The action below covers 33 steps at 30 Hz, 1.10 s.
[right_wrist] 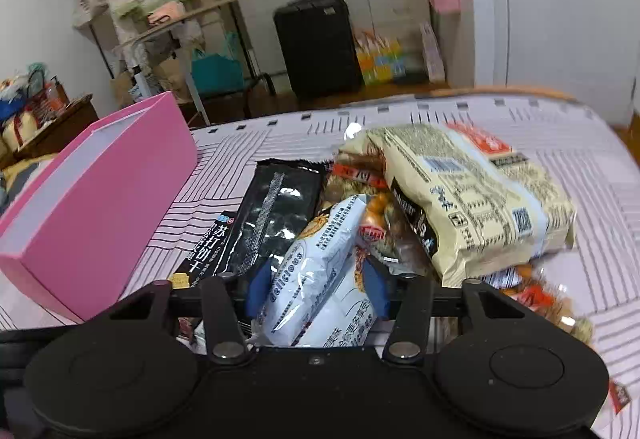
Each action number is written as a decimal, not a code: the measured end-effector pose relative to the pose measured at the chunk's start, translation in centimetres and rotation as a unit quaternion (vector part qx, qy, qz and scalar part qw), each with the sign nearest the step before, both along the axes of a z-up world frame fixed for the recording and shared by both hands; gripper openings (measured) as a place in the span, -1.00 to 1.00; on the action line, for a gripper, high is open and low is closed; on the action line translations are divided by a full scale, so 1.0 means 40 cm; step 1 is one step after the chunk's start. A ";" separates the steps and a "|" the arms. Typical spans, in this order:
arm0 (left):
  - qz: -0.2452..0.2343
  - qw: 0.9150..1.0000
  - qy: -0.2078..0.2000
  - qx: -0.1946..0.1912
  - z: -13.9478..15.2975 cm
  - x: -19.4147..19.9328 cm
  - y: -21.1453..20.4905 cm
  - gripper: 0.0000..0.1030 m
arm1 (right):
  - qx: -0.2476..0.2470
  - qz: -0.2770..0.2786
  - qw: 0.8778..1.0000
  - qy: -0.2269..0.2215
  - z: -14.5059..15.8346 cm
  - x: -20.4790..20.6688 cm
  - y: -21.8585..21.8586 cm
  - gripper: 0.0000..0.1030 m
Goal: Organize snacks
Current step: 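Grasp a white snack bar with the right tool while the left tool grasps a white red-printed bar, then carry both white bars into the pink box and open both tools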
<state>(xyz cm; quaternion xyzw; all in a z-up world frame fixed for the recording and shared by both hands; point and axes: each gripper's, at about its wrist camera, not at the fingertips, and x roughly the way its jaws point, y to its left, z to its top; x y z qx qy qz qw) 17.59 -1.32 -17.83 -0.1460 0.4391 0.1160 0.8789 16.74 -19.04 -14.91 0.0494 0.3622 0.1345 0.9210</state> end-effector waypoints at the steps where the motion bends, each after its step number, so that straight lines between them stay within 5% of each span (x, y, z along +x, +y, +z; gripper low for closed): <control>1: 0.000 1.000 0.000 0.007 -0.012 0.000 -0.003 0.40 | -0.005 0.011 1.000 -0.011 0.004 -0.008 -0.001 -0.20; 5: -0.008 1.000 -0.013 -0.007 -0.027 -0.036 0.012 0.30 | -0.019 0.031 0.999 -0.016 0.011 -0.026 -0.017 -0.27; 13: -0.006 0.999 -0.033 -0.023 -0.036 -0.059 0.030 0.25 | 0.037 0.009 0.999 0.011 -0.028 -0.030 -0.063 -0.27; 17: -0.004 0.999 -0.032 -0.010 -0.034 -0.051 0.033 -0.30 | 0.042 0.010 0.999 0.003 -0.017 -0.043 -0.061 -0.31; 20: -0.018 0.999 -0.025 -0.014 -0.022 -0.055 0.041 -0.43 | 0.049 0.010 0.999 0.005 -0.005 -0.052 -0.064 -0.32; 33: -0.084 0.996 -0.015 0.016 0.091 -0.157 0.056 -0.47 | 0.097 0.056 0.989 0.095 0.034 -0.120 -0.079 -0.32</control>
